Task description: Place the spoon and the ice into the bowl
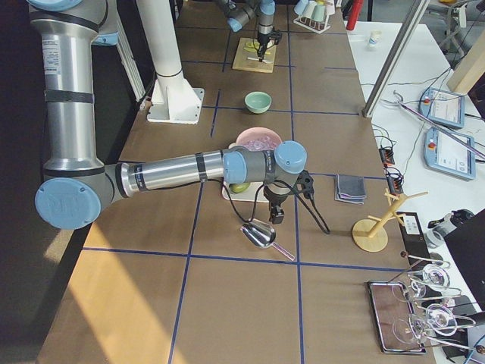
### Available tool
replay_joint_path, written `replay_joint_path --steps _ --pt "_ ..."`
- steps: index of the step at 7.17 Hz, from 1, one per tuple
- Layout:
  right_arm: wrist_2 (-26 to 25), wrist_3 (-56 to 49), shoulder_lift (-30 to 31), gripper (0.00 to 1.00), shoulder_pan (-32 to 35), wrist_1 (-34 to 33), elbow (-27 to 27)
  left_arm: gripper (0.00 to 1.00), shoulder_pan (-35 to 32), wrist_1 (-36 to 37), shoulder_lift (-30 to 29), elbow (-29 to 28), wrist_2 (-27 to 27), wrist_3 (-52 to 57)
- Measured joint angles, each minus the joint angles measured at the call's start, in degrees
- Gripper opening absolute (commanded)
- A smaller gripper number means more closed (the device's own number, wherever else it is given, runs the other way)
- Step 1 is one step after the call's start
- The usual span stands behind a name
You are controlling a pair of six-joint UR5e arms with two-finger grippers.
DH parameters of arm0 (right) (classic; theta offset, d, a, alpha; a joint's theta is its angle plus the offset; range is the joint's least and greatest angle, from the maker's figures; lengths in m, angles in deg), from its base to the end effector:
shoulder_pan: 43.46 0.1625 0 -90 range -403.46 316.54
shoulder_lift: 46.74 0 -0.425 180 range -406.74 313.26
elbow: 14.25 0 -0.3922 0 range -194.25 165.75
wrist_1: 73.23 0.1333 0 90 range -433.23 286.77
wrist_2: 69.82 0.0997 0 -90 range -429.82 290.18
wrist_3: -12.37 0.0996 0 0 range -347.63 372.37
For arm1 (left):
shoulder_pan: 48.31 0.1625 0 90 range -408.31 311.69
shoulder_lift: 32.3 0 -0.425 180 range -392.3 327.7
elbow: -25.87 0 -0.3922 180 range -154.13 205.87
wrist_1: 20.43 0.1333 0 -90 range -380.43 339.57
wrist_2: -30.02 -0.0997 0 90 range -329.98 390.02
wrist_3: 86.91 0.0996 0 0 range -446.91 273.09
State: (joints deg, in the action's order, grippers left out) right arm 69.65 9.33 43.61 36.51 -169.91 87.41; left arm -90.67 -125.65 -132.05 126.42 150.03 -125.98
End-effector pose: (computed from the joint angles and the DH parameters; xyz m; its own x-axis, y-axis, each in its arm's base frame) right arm -0.0280 -0.4892 0.5670 0.6191 -0.2254 0.7522 0.2067 0.9709 0.1208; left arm 0.3657 -0.4465 0.4576 0.6653 0.3031 -0.6822 -0.2345 0.9525 0.1945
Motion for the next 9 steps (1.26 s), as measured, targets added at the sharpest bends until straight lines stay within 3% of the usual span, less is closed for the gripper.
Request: replay_joint_path --steps 3,6,9 --pt "0.0 0.0 0.0 1.0 -0.1 0.0 0.2 0.0 0.0 0.5 -1.0 4.2 0.4 -3.2" --pt "0.0 0.1 -0.1 1.0 -0.2 0.0 0.4 0.0 4.0 0.8 -12.7 4.9 2.2 -18.1" --pt "0.0 0.1 -0.1 1.0 -0.6 0.0 0.5 0.0 11.7 1.3 -24.6 -0.8 -3.9 -27.9"
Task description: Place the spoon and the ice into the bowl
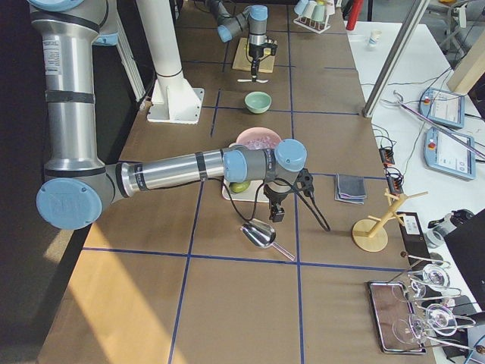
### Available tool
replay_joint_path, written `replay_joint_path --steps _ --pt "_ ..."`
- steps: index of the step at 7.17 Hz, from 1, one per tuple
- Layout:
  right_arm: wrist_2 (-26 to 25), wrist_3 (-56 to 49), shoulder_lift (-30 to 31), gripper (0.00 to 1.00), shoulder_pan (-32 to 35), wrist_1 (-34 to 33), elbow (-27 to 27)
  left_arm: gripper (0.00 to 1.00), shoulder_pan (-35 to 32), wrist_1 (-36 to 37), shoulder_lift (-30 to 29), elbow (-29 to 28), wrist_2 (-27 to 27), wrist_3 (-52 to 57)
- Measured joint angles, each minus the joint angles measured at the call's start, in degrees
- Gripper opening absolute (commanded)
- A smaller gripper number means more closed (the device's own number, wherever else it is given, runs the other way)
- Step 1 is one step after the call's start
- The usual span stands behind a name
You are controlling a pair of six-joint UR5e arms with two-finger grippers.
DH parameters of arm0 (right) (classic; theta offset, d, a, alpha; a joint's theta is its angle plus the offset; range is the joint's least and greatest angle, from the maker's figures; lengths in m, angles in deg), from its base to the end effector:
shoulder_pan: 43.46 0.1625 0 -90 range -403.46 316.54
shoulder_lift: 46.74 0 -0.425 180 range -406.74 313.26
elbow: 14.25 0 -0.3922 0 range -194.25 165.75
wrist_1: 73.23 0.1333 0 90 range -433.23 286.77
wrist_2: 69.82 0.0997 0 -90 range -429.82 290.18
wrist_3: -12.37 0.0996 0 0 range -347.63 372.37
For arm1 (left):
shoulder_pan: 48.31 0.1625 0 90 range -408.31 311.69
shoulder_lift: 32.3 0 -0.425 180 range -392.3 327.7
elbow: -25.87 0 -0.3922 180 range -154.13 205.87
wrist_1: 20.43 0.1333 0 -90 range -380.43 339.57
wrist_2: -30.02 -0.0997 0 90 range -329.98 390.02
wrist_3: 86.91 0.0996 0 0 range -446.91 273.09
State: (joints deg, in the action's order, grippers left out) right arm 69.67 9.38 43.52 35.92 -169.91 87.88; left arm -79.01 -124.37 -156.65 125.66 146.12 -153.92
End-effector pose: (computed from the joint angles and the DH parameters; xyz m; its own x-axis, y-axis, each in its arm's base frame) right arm -0.0332 -0.4893 0.5622 0.6154 -0.2381 0.7514 0.2159 0.9677 0.1298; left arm 0.5131 -0.4087 0.2029 0.4722 0.1275 -0.8722 -0.0511 0.9918 0.1174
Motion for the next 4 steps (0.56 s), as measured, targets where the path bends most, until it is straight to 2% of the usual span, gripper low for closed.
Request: replay_joint_path --steps 2,4 --pt "0.0 0.0 0.0 1.0 -0.1 0.0 0.0 0.03 1.6 0.0 -4.8 -3.8 -2.2 -1.5" --pt "0.0 0.0 -0.1 1.0 -0.3 0.0 0.0 0.17 1.7 0.0 -8.7 -8.0 -2.8 -1.6"
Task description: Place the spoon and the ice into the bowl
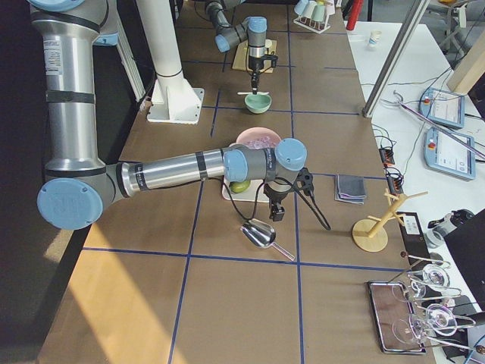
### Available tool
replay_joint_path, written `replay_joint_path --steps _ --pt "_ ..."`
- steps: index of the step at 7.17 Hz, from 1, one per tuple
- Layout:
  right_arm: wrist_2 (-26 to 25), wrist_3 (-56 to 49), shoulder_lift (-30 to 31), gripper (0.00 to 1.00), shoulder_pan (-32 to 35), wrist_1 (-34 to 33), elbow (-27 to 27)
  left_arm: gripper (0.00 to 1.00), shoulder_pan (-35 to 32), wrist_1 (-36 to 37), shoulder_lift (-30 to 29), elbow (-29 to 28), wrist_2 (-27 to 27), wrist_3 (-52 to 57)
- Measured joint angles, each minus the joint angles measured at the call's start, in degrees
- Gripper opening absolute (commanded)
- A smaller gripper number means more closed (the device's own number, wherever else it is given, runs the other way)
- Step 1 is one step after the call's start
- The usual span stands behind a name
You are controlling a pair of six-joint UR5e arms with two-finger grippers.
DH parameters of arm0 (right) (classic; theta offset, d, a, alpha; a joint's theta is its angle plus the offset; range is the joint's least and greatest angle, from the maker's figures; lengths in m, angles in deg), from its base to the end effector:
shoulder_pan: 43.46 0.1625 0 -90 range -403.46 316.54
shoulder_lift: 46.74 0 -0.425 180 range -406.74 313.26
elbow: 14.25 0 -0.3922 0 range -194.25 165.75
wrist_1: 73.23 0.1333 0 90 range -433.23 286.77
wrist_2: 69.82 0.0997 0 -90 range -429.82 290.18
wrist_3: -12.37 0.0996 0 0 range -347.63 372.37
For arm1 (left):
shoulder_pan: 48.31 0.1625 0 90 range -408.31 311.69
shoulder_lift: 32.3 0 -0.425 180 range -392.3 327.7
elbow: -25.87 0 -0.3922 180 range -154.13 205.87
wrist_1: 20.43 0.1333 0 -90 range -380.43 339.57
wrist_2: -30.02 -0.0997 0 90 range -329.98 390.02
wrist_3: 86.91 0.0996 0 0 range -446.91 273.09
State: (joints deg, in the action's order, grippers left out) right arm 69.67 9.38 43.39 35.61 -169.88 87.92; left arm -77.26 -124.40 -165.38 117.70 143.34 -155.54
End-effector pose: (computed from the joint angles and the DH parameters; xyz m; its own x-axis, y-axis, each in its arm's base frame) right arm -0.0360 -0.4900 0.5607 0.6136 -0.2440 0.7510 0.2211 0.9661 0.1333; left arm 0.5652 -0.4199 0.1579 0.4751 0.1196 -0.8718 -0.0270 0.9922 0.1214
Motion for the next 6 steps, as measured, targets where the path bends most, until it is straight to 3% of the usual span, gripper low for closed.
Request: replay_joint_path --steps 1,2,3,5,6 --pt "0.0 0.0 -0.1 1.0 -0.2 0.0 0.0 0.39 0.0 0.0 -0.8 -1.0 -0.2 0.0" --pt "-0.1 0.0 -0.2 1.0 -0.4 0.0 -0.1 0.71 0.0 0.0 -1.1 -1.4 -0.3 0.1" --pt "-0.1 0.0 -0.2 1.0 -0.6 0.0 -0.1 0.88 0.0 0.0 -1.0 -1.5 -0.4 0.2" --pt "-0.1 0.7 -0.5 1.0 -1.6 0.0 0.0 0.93 -0.1 -0.1 -0.3 -0.7 -0.6 0.3" --pt "-0.1 3.6 -0.8 1.0 -2.9 0.0 1.0 0.9 -0.3 -0.1 0.7 0.9 -0.6 0.1"
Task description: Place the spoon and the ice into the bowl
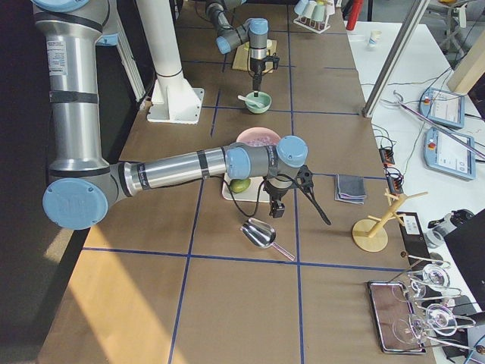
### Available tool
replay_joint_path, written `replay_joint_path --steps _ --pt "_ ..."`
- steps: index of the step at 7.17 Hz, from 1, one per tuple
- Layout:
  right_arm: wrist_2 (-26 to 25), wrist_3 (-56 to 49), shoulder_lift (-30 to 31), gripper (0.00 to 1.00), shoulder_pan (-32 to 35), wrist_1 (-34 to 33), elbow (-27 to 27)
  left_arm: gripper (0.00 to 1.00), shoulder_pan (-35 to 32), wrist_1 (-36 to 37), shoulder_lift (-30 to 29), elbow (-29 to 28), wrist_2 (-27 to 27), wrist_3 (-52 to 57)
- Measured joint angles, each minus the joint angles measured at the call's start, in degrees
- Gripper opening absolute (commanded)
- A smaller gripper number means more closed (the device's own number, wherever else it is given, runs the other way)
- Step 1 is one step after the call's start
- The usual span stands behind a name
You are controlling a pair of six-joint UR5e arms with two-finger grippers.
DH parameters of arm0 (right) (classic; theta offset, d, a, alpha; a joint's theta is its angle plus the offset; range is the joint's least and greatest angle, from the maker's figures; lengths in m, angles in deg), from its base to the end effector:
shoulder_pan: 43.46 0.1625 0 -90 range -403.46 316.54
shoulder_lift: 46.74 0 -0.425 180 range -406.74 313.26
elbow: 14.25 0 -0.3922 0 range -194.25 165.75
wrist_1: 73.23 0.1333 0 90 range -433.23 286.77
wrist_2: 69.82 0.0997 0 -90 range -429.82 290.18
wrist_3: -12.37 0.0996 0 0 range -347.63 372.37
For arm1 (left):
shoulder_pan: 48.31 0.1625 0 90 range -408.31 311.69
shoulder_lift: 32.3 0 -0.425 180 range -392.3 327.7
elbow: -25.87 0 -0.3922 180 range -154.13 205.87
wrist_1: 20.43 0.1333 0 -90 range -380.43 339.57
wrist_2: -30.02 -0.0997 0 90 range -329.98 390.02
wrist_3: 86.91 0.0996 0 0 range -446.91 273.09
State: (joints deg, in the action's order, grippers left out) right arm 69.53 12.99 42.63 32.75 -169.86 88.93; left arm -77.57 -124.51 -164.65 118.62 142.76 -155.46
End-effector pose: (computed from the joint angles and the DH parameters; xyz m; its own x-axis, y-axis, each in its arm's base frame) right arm -0.0613 -0.4921 0.5458 0.6126 -0.2369 0.7541 0.2299 0.9662 0.1168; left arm 0.5583 -0.4215 0.1602 0.4750 0.1205 -0.8717 -0.0134 0.9915 0.1297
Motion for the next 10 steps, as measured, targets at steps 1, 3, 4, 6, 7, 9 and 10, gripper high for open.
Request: replay_joint_path --steps 1,3,4,6,7,9,10 --pt "-0.1 6.0 -0.3 1.0 -2.6 0.1 2.7 0.88 -0.2 0.0 2.9 3.8 0.2 -0.1" --pt "-1.8 25.3 -2.6 0.99 -10.0 4.0 7.7 0.89 -1.0 0.3 9.6 10.9 0.7 -0.3" --pt "-6.2 37.8 -4.7 0.97 -15.5 9.1 8.5 0.89 -1.7 1.1 11.1 12.8 0.9 -0.6" --pt "-16.9 53.4 -8.5 0.95 -26.8 15.8 8.9 0.91 -2.6 2.4 14.6 16.8 1.1 -0.8" --pt "-20.8 55.4 -10.1 0.93 -30.9 16.7 8.8 0.91 -2.7 2.6 15.4 17.6 1.1 -0.8" --pt "-26.4 55.8 -11.1 0.91 -35.5 17.0 8.8 0.92 -2.7 2.6 15.8 18.0 1.1 -0.9" --pt "-27.3 55.7 -11.0 0.9 -36.5 17.1 8.8 0.92 -2.7 2.6 15.9 18.0 1.1 -0.9"
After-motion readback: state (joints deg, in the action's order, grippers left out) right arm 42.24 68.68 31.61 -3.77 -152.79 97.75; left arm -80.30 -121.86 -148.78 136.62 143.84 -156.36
